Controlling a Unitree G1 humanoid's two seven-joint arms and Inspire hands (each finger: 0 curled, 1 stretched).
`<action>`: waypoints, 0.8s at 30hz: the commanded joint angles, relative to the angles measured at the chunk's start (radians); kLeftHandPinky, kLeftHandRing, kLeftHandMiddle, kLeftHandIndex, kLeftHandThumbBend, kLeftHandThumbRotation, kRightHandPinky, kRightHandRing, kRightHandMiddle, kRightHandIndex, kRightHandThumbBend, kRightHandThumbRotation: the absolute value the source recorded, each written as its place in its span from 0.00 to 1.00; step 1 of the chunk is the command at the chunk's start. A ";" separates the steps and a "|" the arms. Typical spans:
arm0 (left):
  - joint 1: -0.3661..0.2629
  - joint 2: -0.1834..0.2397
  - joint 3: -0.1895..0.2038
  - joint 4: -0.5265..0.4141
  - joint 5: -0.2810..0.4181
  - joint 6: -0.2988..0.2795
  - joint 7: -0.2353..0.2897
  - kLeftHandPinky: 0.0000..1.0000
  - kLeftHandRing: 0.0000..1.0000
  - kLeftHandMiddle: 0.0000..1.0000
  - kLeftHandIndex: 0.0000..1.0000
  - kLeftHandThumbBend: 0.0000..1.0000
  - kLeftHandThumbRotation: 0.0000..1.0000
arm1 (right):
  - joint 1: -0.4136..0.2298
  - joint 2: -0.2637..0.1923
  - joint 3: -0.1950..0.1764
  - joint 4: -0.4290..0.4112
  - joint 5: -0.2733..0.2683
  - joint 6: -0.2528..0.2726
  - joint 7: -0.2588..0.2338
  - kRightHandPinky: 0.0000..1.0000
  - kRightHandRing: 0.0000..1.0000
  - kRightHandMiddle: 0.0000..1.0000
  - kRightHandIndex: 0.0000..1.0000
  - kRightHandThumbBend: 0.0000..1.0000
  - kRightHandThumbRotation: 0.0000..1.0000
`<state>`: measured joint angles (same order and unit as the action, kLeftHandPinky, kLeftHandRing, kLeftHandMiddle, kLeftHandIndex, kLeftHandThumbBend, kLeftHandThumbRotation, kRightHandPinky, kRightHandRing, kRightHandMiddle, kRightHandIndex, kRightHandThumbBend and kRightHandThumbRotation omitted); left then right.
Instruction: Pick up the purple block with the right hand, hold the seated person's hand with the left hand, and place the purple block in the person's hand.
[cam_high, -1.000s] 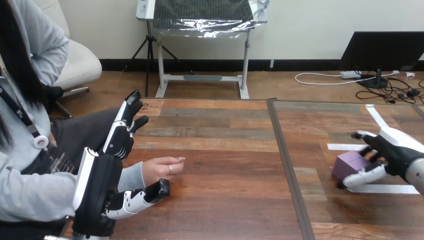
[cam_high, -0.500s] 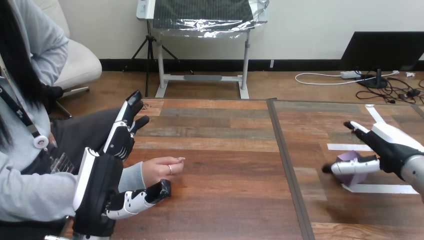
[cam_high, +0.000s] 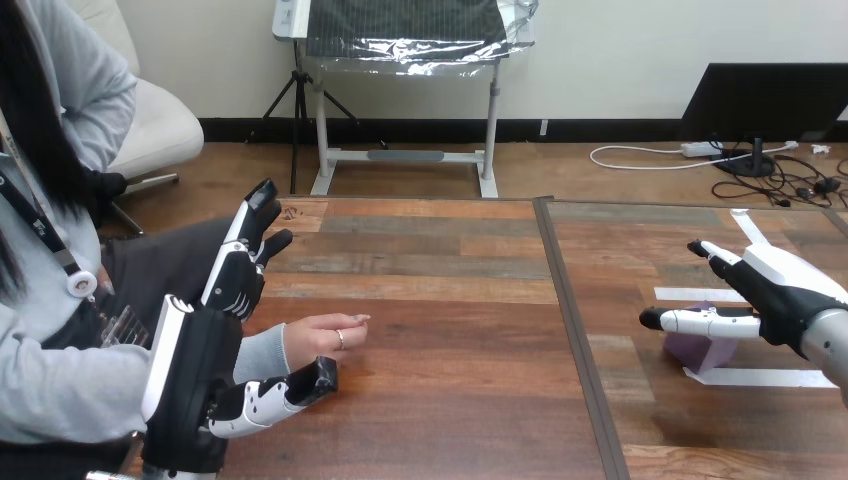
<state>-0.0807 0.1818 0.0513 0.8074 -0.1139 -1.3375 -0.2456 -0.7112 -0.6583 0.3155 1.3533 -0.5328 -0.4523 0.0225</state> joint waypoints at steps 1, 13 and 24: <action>-0.043 0.002 -0.008 -0.017 -0.017 0.000 -0.010 0.91 0.98 1.00 0.96 1.00 0.65 | -0.091 0.030 0.003 -0.034 -0.006 0.006 -0.025 1.00 1.00 1.00 1.00 1.00 0.84; -0.045 0.001 -0.004 -0.013 -0.030 -0.002 -0.027 0.91 0.98 1.00 0.96 1.00 0.65 | -0.105 0.050 0.005 -0.030 -0.024 0.037 -0.030 1.00 1.00 1.00 1.00 1.00 0.80; -0.044 -0.003 0.002 -0.018 -0.024 -0.003 -0.021 0.91 0.97 0.99 0.96 1.00 0.65 | -0.113 0.066 0.003 -0.027 -0.032 0.068 -0.030 1.00 1.00 1.00 1.00 1.00 0.75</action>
<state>-0.0807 0.1812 0.0521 0.8074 -0.1257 -1.3371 -0.2681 -0.7174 -0.6043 0.3176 1.3533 -0.5657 -0.3964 0.0184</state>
